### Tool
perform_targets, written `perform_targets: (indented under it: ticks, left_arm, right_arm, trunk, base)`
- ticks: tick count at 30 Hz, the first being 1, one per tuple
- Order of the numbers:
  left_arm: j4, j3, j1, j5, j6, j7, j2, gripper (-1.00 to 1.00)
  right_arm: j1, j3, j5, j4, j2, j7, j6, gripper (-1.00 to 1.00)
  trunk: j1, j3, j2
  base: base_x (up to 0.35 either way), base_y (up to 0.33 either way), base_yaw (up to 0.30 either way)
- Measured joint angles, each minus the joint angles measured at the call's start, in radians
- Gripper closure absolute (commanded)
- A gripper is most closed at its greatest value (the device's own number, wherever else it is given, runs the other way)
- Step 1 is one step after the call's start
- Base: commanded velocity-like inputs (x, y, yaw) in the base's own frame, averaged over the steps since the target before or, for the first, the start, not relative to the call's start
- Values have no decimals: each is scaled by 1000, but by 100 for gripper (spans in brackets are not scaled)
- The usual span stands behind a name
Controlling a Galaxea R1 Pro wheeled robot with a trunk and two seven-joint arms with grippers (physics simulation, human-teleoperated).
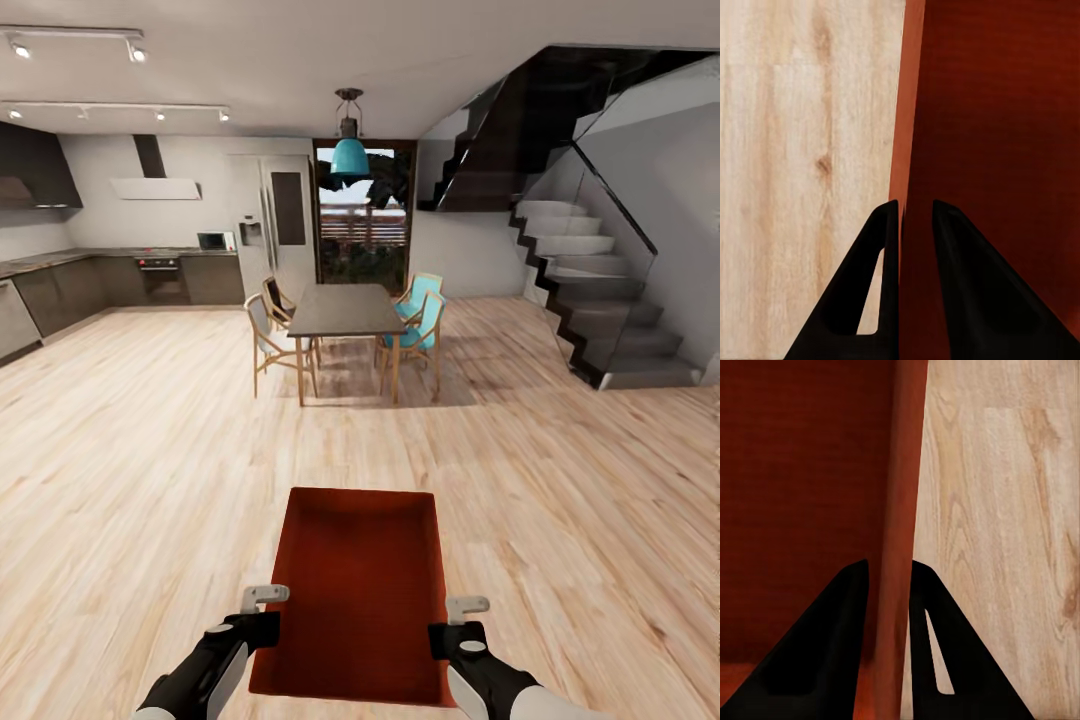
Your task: Move the two storage containers from the living room to the garage. In the garage, place one container on the floor and stack the other container on top of it (either order is fine).
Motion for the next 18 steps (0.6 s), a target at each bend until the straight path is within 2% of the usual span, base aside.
perform_targets:
  ticks: [18]
  left_arm:
    - [0,0,0,-1,5,0,0,100]
  right_arm:
    - [0,-1,-1,3,1,1,1,100]
  trunk:
    - [0,0,0]
  base:
    - [322,0,-256]
